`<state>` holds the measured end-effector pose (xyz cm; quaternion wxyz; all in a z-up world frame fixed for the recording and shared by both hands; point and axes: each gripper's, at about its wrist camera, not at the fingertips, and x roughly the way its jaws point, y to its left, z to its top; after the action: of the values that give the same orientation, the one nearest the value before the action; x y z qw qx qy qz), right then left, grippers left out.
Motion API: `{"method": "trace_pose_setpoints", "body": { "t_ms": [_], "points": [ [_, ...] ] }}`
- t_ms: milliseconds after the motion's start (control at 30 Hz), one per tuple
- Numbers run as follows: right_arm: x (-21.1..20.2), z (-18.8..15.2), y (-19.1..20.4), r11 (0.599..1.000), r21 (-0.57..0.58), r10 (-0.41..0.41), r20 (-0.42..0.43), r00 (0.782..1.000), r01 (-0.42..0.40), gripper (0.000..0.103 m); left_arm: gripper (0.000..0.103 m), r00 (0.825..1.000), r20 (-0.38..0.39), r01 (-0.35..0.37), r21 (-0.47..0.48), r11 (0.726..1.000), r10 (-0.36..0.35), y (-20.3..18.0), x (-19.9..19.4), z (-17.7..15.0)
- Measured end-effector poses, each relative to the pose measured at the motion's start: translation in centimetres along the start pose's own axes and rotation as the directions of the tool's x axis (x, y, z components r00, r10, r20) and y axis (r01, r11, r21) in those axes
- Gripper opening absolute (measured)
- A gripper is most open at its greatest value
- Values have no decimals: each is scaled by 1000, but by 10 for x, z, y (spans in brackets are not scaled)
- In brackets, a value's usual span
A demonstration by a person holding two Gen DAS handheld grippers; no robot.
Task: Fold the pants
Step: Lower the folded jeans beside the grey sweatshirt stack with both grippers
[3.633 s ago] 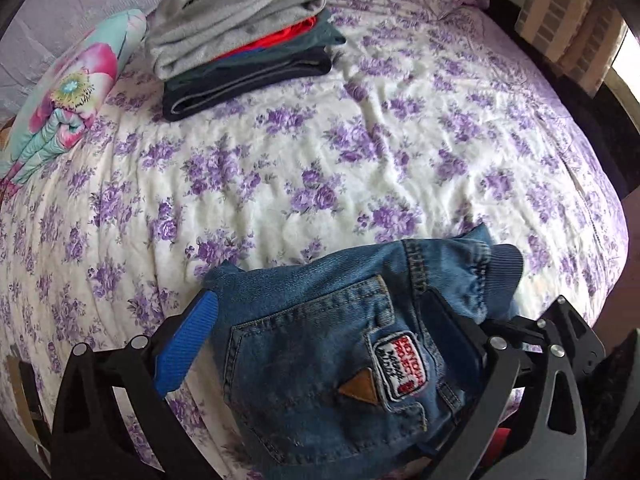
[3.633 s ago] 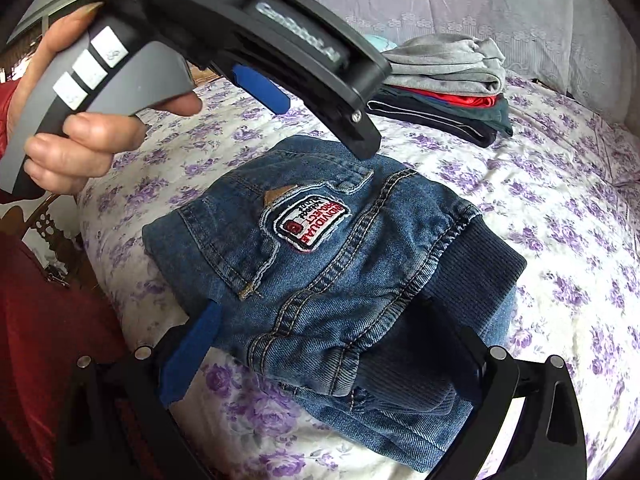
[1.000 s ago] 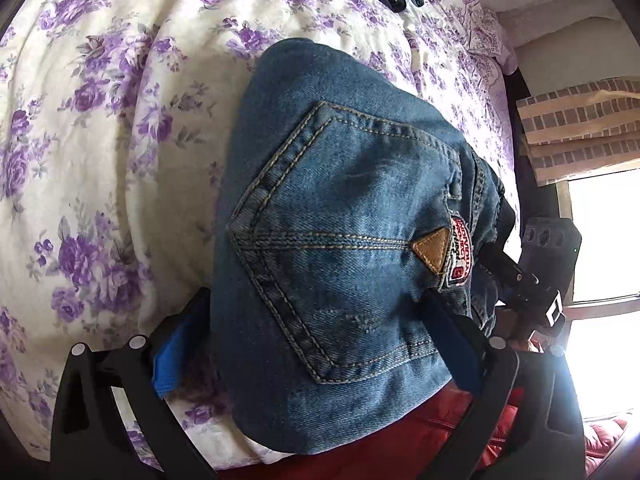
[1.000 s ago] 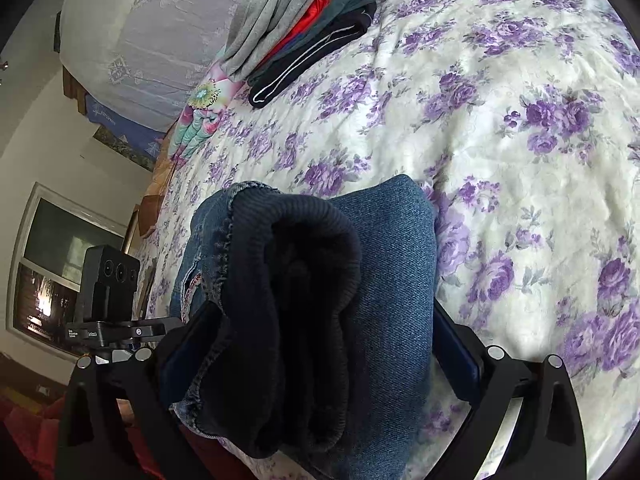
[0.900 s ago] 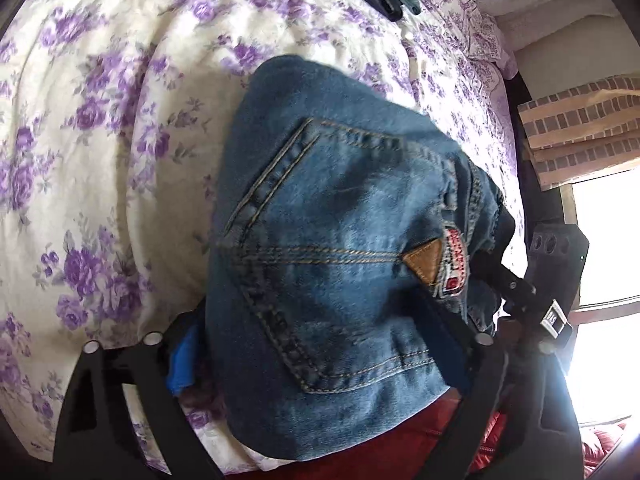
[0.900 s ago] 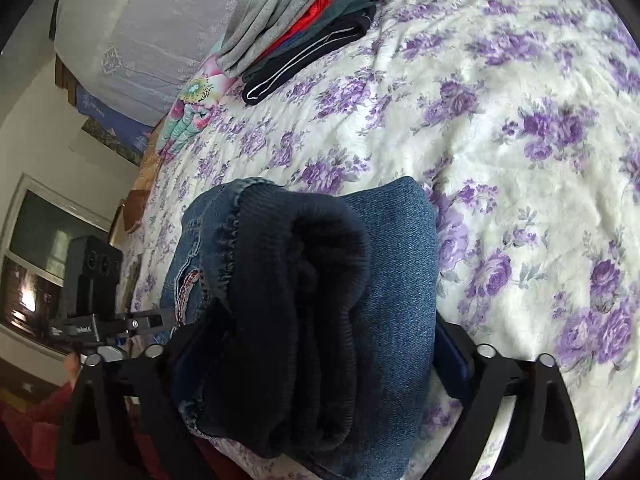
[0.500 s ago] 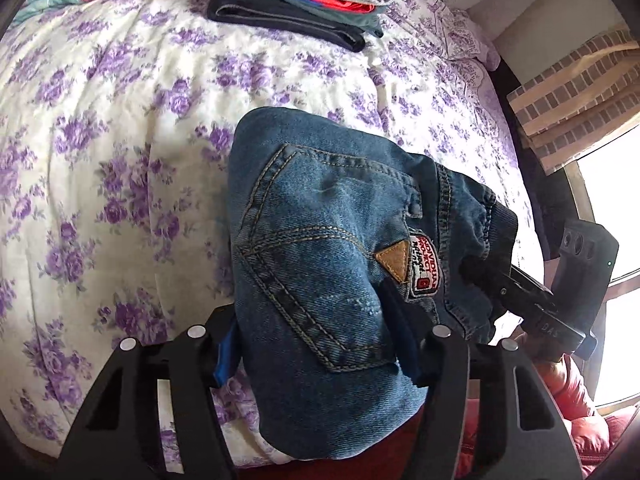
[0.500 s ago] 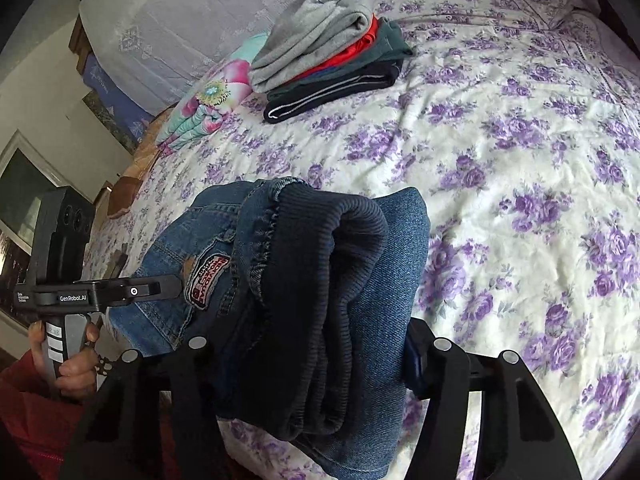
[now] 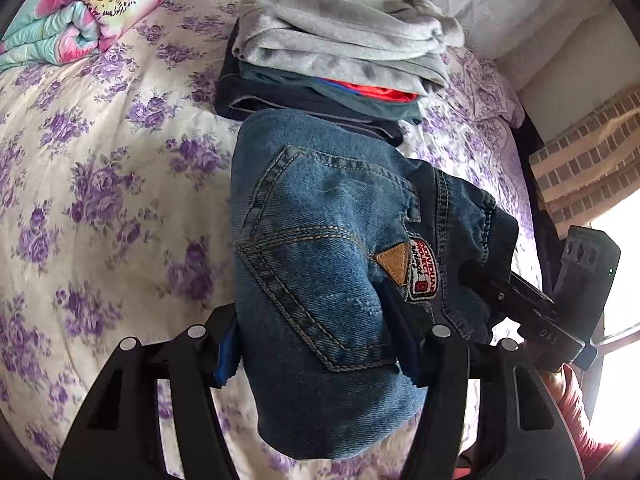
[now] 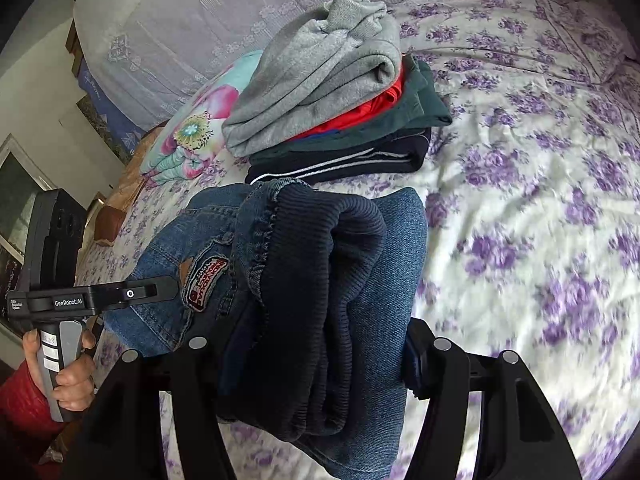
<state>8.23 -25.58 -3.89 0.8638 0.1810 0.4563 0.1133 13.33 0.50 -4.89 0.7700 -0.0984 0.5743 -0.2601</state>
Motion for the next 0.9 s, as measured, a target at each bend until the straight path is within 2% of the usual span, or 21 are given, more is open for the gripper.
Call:
{"method": "trace_pose_setpoints", "body": {
  "t_ms": [200,367,400,467,500,533,567,600,633,667,767,900],
  "points": [
    [39,47,-4,998,-53,-19,-15,1000,18,63,60,999,38,-22,-63,998,25,17,19,41],
    [68,60,-17,998,-41,-39,-47,998,38,64,61,998,20,-50,-81,995,52,22,41,50],
    [71,59,-22,999,-25,-35,-49,998,34,65,65,998,19,-62,-71,996,64,22,45,49],
    [75,53,-32,999,9,-42,-39,998,42,76,72,997,20,-71,-58,996,72,23,54,47],
    [77,50,-37,998,26,-49,-36,998,50,79,79,997,13,-70,-63,996,71,25,59,45],
    [78,46,-41,998,38,-53,-36,998,54,87,89,998,-2,-67,-83,994,67,28,65,44],
    [79,43,-45,997,52,-54,-38,998,56,92,95,998,-14,-68,-113,991,67,33,71,42],
    [81,41,-48,996,72,-47,-38,998,50,94,99,999,-17,-46,-153,987,44,41,75,40],
    [81,39,-50,995,88,-36,-36,999,39,94,99,1000,-12,-11,-183,983,9,47,77,38],
    [81,38,-51,995,99,-32,-34,999,35,94,99,1000,-6,-7,-183,983,6,47,76,38],
    [71,37,-44,996,64,-63,-15,998,64,94,99,997,0,-76,-137,988,77,34,68,40],
    [38,30,-29,986,-19,-164,67,984,166,94,98,977,57,-202,-79,976,207,20,40,39]
  ]
}}
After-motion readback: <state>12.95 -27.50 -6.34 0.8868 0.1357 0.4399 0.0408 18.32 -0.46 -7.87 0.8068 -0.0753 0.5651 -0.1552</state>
